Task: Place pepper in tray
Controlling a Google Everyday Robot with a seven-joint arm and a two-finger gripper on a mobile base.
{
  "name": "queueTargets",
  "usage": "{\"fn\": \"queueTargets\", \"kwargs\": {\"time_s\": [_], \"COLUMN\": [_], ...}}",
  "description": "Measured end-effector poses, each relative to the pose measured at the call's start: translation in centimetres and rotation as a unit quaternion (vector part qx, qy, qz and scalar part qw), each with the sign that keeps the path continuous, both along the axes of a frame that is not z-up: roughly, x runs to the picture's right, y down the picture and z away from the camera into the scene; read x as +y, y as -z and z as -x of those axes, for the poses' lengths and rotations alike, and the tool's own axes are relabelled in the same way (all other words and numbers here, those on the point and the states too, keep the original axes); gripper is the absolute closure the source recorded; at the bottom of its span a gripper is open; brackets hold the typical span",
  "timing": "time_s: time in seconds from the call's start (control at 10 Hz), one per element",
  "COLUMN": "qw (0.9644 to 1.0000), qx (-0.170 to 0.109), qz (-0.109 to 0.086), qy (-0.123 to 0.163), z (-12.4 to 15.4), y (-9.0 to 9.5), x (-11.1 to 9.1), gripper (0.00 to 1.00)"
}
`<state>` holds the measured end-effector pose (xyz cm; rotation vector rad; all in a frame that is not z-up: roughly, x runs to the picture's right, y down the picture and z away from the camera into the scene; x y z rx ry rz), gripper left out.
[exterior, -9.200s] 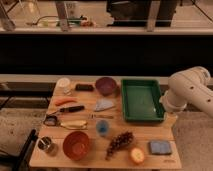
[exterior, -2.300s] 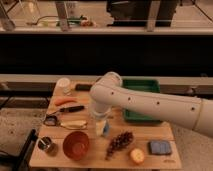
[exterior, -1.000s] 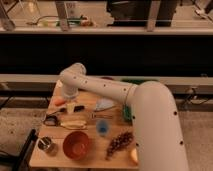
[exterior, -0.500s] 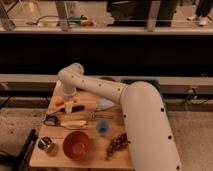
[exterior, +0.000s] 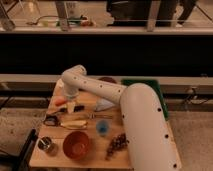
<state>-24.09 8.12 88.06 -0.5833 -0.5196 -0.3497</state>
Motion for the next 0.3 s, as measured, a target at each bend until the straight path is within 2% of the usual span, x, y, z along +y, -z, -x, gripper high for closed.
{"fn": "queueTargets", "kwargs": {"time_s": [0.3], "qw": [1.0000], "qx": [-0.001], "qz": [-0.003], "qy": [0.003], "z": [-0.71], "y": [0.05], "x": [-0.35], "gripper": [0.20]}}
